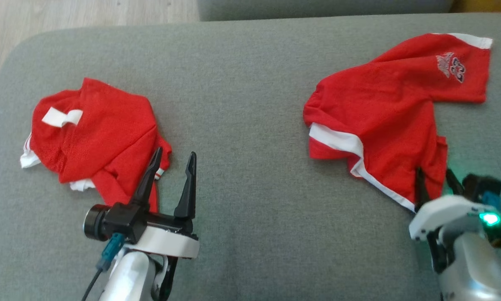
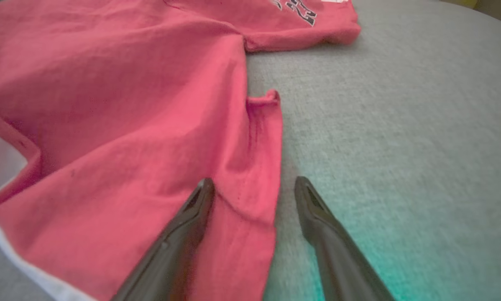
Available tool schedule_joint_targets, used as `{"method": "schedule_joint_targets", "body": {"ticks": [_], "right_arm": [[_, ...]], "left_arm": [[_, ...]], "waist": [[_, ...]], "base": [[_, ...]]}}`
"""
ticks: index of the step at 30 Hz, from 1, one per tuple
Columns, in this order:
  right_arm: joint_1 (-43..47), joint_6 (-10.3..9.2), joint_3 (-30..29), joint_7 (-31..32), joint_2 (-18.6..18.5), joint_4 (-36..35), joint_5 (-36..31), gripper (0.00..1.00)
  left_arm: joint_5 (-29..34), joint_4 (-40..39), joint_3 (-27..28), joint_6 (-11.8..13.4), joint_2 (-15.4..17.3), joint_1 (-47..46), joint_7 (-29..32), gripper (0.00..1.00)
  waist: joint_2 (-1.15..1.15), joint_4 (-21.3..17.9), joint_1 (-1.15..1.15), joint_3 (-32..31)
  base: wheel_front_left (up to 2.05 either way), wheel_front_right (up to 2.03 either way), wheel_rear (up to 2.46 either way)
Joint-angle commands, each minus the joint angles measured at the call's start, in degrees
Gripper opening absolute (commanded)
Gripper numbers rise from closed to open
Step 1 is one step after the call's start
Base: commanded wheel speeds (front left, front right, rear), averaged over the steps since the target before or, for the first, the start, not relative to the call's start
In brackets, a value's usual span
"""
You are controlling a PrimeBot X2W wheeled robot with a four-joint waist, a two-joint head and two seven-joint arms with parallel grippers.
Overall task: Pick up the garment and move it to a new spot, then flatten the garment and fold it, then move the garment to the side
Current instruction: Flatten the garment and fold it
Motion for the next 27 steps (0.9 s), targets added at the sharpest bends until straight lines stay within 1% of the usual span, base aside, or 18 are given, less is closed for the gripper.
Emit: {"method": "schedule_joint_targets", "body": {"ticks": [1,3,4,5,6,8,10,15,17,21,24,26,27], "right_arm": [[-2.14,-0.04,1.82,0.63,-0.18,-0.04,-0.83,1.0],[-3.09,-0.04,2.45,1.05,-0.18,1.86,-1.52,1.0],[-3.49,-0.04,2.62,1.22,-0.18,2.7,-1.97,0.67],[-3.83,-0.04,2.69,1.23,-0.18,3.3,-2.66,0.08],[-4.1,-0.04,2.53,1.2,-0.18,3.68,-3.59,0.0],[-4.58,-0.04,1.3,1.15,-0.18,3.96,-5.1,0.0],[-5.03,-0.04,-2.64,1.22,-0.18,2.79,-8.31,0.0],[-5.22,-0.04,-12.55,3.1,-0.18,-4.36,-17.83,0.0],[-5.51,-0.04,-15.76,4.35,-0.19,-7.48,-20.19,0.0],[-5.84,-0.04,-19.35,7.16,-1.1,-12.52,-24.16,0.0],[-5.54,-0.04,-21.26,10.79,-2.09,-14.16,-27.27,0.0],[-5.36,-0.04,-22.83,11.86,-2.84,-15.3,-29.78,0.0],[-5.21,-0.04,-23.74,12.37,-3.0,-15.74,-31.23,0.05]], "left_arm": [[0.45,-1.69,1.59,-0.12,0.18,-2.21,-0.28,1.0],[0.57,-1.65,1.7,-0.25,0.18,-2.4,-0.28,1.0],[0.63,-1.62,1.75,-0.31,0.18,-2.46,-0.28,1.0],[0.67,-1.58,1.8,-0.35,0.18,-2.48,-0.28,1.0],[0.71,-1.54,1.82,-0.39,0.18,-2.46,-0.28,1.0],[0.72,-1.48,1.88,-0.44,0.18,-2.39,-0.28,1.0],[0.7,-1.37,2.06,-0.38,0.18,-2.28,-0.28,1.0],[0.5,-1.37,2.17,-0.13,0.18,-2.01,-0.28,1.0],[0.4,-1.41,2.01,-0.06,0.18,-1.95,-0.28,1.0],[0.07,-1.59,1.78,0.18,0.18,-1.94,-0.28,1.0],[-0.16,-1.59,1.55,0.26,0.18,-1.96,-0.28,1.0],[-0.34,-1.58,1.37,0.29,0.18,-2.04,-0.28,1.0],[-0.42,-1.56,1.28,0.32,0.18,-2.09,-0.28,1.0]], "waist": [[0.0,0.46,0.0,0.5],[0.0,0.78,0.0,0.87],[0.0,0.9,0.0,0.96],[0.0,0.99,0.0,0.98],[0.0,1.08,0.0,0.97],[0.0,1.18,0.0,0.84],[0.0,1.18,0.0,0.44],[0.0,1.01,0.0,-0.33],[0.0,1.02,0.0,-0.55],[0.0,1.05,0.0,-0.77],[0.0,1.1,0.0,-0.81],[0.0,1.23,0.0,-0.81],[0.0,1.31,0.0,-0.84]], "base": [[0.0,0.0,0.0],[0.0,0.0,0.0],[0.0,0.0,0.0],[0.0,0.0,0.0],[0.0,0.0,0.0],[0.0,0.0,0.0],[0.0,0.0,0.0],[0.0,0.0,0.0],[0.0,0.0,0.0],[0.0,0.0,0.0],[0.0,0.0,0.0],[0.0,0.0,0.0],[0.0,0.0,0.0]]}}
